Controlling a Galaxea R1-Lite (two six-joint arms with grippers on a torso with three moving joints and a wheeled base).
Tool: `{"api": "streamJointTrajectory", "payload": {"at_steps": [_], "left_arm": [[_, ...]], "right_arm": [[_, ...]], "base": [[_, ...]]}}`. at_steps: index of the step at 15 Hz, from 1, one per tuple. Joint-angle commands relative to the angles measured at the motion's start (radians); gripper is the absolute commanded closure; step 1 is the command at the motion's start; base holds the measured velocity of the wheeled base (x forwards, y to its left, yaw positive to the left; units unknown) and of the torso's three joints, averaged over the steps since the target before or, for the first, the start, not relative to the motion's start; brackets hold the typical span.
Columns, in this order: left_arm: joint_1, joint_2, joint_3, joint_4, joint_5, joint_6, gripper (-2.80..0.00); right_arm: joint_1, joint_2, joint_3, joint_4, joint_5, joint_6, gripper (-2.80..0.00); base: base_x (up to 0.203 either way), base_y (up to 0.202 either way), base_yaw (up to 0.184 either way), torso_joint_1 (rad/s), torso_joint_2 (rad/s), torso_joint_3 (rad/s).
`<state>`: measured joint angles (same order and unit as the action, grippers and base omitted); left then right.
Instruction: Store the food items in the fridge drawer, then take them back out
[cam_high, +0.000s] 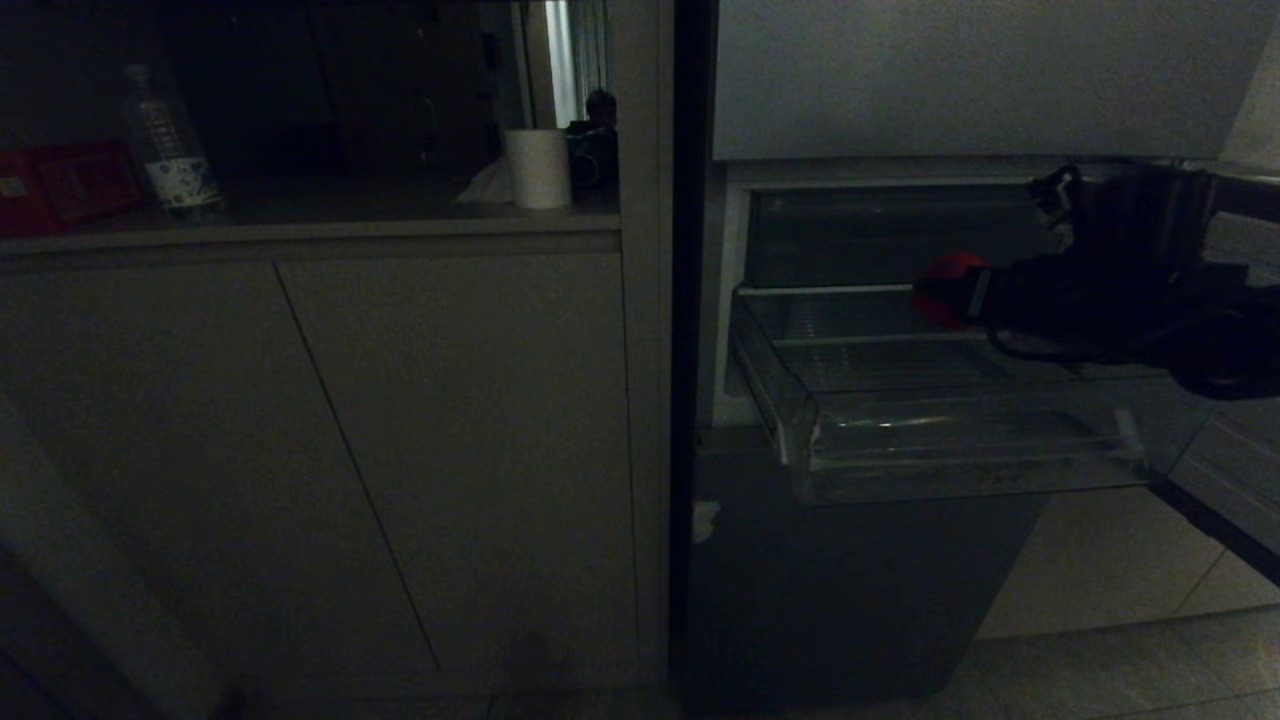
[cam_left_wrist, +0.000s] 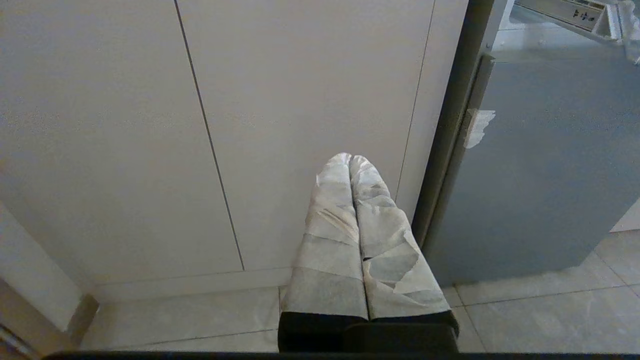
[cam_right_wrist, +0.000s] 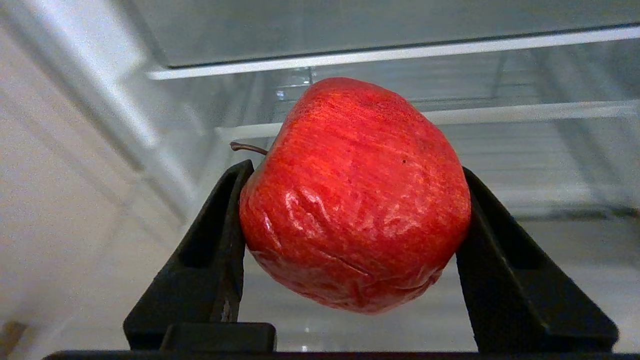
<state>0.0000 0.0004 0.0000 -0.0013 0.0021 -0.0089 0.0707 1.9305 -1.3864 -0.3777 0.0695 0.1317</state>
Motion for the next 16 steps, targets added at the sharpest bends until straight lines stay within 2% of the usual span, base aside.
{"api": "streamJointTrajectory", "payload": {"at_steps": [1, 4, 5, 6, 13, 15, 16], "left_arm": [[0.0, 0.0, 0.0, 0.0, -0.001, 0.0, 0.0], [0.0, 0.0, 0.0, 0.0, 0.0, 0.001, 0.0], [0.0, 0.0, 0.0, 0.0, 0.001, 0.0, 0.0], [0.0, 0.0, 0.0, 0.0, 0.001, 0.0, 0.0], [0.0, 0.0, 0.0, 0.0, 0.001, 0.001, 0.0], [0.0, 0.0, 0.0, 0.0, -0.001, 0.001, 0.0], [0.0, 0.0, 0.0, 0.0, -0.001, 0.001, 0.0]], "right_arm": [[0.004, 0.178, -0.098, -0.008, -0.001, 0.001, 0.0], [0.004, 0.244, -0.154, -0.014, -0.001, 0.004, 0.0], [0.004, 0.248, -0.156, -0.028, -0.002, 0.007, -0.52], [0.004, 0.254, -0.155, -0.032, -0.002, 0.011, -2.8], [0.003, 0.209, -0.151, -0.031, -0.003, 0.025, -2.8], [0.004, 0.112, -0.124, -0.03, -0.014, 0.024, 0.0], [0.003, 0.042, -0.091, -0.028, -0.017, 0.022, 0.0]], "base": [[0.0, 0.0, 0.0, 0.0, 0.0, 0.0], [0.0, 0.0, 0.0, 0.0, 0.0, 0.0], [0.0, 0.0, 0.0, 0.0, 0.0, 0.0], [0.0, 0.0, 0.0, 0.0, 0.0, 0.0], [0.0, 0.0, 0.0, 0.0, 0.0, 0.0], [0.0, 0.0, 0.0, 0.0, 0.0, 0.0], [0.0, 0.0, 0.0, 0.0, 0.0, 0.0]]}}
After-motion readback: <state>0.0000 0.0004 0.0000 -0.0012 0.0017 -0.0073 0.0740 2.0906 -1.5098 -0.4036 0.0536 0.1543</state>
